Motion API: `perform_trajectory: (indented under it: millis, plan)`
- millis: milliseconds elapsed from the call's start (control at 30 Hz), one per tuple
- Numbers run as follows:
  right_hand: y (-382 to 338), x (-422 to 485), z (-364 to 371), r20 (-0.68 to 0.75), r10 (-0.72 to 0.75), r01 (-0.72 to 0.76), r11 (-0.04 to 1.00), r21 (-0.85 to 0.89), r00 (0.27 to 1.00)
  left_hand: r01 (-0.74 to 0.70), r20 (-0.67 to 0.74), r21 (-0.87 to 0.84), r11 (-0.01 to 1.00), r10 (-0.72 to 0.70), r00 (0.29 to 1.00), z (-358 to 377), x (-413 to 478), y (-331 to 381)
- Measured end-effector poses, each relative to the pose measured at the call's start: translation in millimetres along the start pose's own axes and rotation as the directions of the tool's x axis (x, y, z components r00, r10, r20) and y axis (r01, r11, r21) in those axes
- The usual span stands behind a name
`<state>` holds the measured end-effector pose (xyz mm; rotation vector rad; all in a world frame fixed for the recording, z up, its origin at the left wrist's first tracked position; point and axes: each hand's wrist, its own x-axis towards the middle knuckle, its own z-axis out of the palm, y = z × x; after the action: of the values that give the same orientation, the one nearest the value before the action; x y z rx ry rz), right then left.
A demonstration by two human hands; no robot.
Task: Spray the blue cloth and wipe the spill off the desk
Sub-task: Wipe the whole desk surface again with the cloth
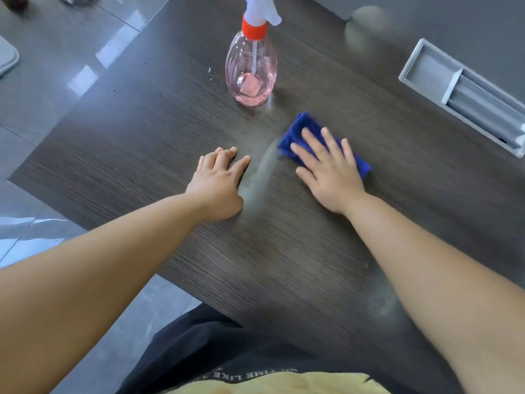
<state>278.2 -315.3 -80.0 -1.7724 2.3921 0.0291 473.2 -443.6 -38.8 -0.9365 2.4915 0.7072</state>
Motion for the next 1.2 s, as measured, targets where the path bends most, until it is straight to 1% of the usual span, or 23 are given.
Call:
perform_trajectory:
  millis: [67,100,133,167,233,267,333,367,400,467,533,600,633,667,700,767,867,933,1000,1067,1100,1167,1200]
  plan:
    - [-18.4,20.8,0.2,0.033,0.311,-0.312,0.949,0.035,0.95,0.003,-0.053,-0.07,0.998,-0.007,0.999,3.0,0.0,-1.1]
    - [-37.3,23.8,1.5,0.028,0.391,-0.392,0.919,0.05,0.92,-0.005,-0.094,-0.112,0.994,-0.005,0.996,4.7,0.4,-2.6]
    - [-58.0,19.7,5.6,0.009,0.397,-0.397,0.917,0.051,0.918,-0.021,-0.144,-0.15,0.988,0.0,0.99,5.9,-0.3,-4.3]
    - [-78.6,8.8,10.5,-0.033,0.332,-0.331,0.943,0.049,0.943,-0.039,-0.198,-0.18,0.983,0.003,0.98,6.3,-1.3,-6.4]
    - [-107.5,-33.3,19.9,-0.076,0.06,-0.058,0.998,0.021,0.995,-0.052,-0.287,-0.22,0.974,-0.014,0.958,6.5,-7.2,-10.6]
    - [-110.6,-60.7,23.2,-0.061,-0.099,0.1,0.995,0.008,0.993,-0.037,-0.313,-0.234,0.972,-0.04,0.949,7.1,-12.9,-11.6]
    - [-90.2,-100.5,24.0,-0.018,-0.345,0.346,0.938,0.022,0.938,0.015,-0.333,-0.223,0.975,-0.09,0.939,10.9,-25.7,-11.4]
    - [-69.0,-108.7,24.4,-0.026,-0.417,0.418,0.908,0.011,0.908,0.035,-0.331,-0.2,0.979,-0.101,0.938,14.3,-32.2,-9.9]
    - [-47.1,-112.0,25.8,-0.046,-0.427,0.426,0.904,-0.026,0.903,0.046,-0.321,-0.174,0.984,-0.101,0.942,18.7,-39.2,-7.2]
    - [-13.2,-108.7,25.9,-0.065,-0.252,0.249,0.967,-0.049,0.965,0.059,-0.288,-0.124,0.991,-0.092,0.953,30.0,-53.4,0.0]
    - [-12.2,-98.5,21.8,-0.045,0.066,-0.066,0.998,0.018,0.997,0.095,-0.264,-0.097,0.991,-0.118,0.957,42.9,-66.7,6.2]
    - [-44.3,-87.2,23.7,-0.039,0.34,-0.338,0.94,0.048,0.94,0.147,-0.269,-0.103,0.984,-0.17,0.948,54.8,-78.5,9.7]
    - [-67.7,-84.5,23.7,-0.024,0.399,-0.398,0.916,0.053,0.916,0.174,-0.282,-0.119,0.978,-0.201,0.938,59.4,-83.2,9.3]
    - [-93.4,-89.3,27.0,-0.013,0.381,-0.38,0.924,0.048,0.924,0.201,-0.3,-0.138,0.97,-0.235,0.924,64.7,-90.5,8.2]
    - [-116.6,-97.6,31.4,-0.025,0.299,-0.298,0.954,0.036,0.954,0.227,-0.326,-0.152,0.962,-0.266,0.907,68.1,-96.0,5.2]
    - [-148.2,-133.2,37.8,-0.012,0.015,-0.014,1.0,0.02,1.0,0.264,-0.371,-0.163,0.951,-0.307,0.877,74.5,-108.6,-2.7]
    - [-133.9,-189.5,40.9,0.004,-0.355,0.355,0.934,0.039,0.935,0.263,-0.326,-0.099,0.96,-0.281,0.903,79.8,-121.3,-14.1]
    - [-98.5,-199.0,39.9,-0.007,-0.455,0.455,0.891,0.005,0.891,0.241,-0.265,-0.053,0.969,-0.247,0.932,77.4,-123.5,-19.5]
    - [-71.4,-185.0,40.3,-0.038,-0.376,0.375,0.926,-0.029,0.926,0.217,-0.206,-0.015,0.976,-0.216,0.955,71.6,-123.3,-23.8]
    - [-70.5,-154.1,35.1,-0.046,-0.111,0.112,0.994,0.009,0.993,0.194,-0.162,0.018,0.981,-0.189,0.969,65.2,-122.7,-27.7]
    - [-82.0,-136.2,32.0,-0.073,0.058,-0.056,0.998,0.033,0.996,0.183,-0.15,0.028,0.983,-0.177,0.973,62.3,-123.1,-31.0]
    - [-112.9,-99.4,27.6,-0.046,0.372,-0.368,0.926,0.078,0.927,0.158,-0.139,0.031,0.987,-0.152,0.979,59.2,-123.4,-35.2]
    - [-132.3,-85.0,26.1,-0.008,0.447,-0.445,0.891,0.089,0.895,0.144,-0.135,0.028,0.989,-0.139,0.981,58.5,-123.6,-38.1]
